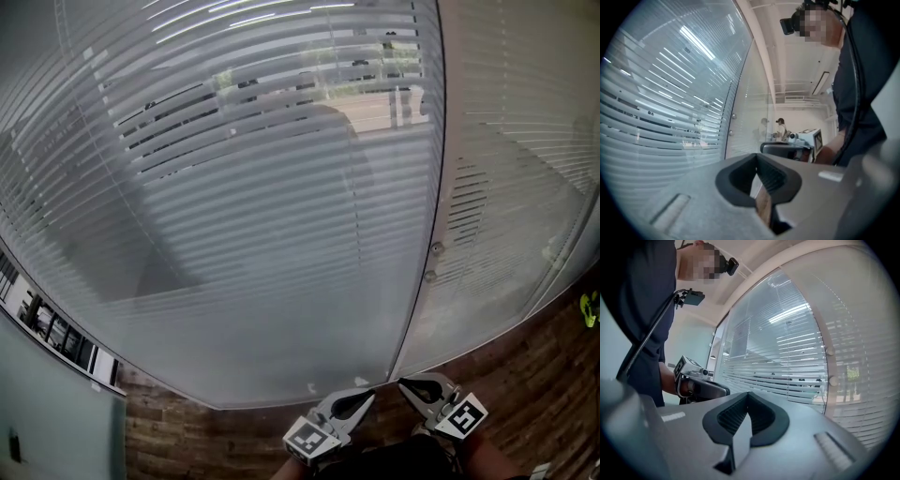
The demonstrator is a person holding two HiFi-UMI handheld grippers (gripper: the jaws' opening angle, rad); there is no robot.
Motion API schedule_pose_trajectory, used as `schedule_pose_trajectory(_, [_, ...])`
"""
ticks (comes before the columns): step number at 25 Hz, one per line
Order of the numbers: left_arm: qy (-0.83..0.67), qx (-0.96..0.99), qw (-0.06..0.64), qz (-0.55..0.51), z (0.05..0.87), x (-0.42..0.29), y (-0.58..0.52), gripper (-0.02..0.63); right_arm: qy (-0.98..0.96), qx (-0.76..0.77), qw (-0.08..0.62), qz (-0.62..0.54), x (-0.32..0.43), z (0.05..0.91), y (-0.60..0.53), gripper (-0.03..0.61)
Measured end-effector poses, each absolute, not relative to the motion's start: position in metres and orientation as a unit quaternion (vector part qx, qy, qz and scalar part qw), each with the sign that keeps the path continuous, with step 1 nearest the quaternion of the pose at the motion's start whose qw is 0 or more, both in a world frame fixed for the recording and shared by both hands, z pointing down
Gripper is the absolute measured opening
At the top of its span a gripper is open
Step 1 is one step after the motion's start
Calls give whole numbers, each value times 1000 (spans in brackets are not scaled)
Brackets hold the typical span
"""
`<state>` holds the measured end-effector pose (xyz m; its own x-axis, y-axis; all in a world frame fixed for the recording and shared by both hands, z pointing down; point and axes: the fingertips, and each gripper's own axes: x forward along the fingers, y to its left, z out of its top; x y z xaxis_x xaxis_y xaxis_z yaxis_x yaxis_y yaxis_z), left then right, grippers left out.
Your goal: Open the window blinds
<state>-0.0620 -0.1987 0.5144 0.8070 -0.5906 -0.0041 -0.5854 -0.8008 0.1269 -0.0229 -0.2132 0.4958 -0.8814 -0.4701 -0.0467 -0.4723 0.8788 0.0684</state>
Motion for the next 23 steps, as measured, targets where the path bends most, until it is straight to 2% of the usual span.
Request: schedule_pose_trajectory(23, [-308,949,66,-23,526,-61,-195,5,970,-239,-1,43,-24,505,-210,6])
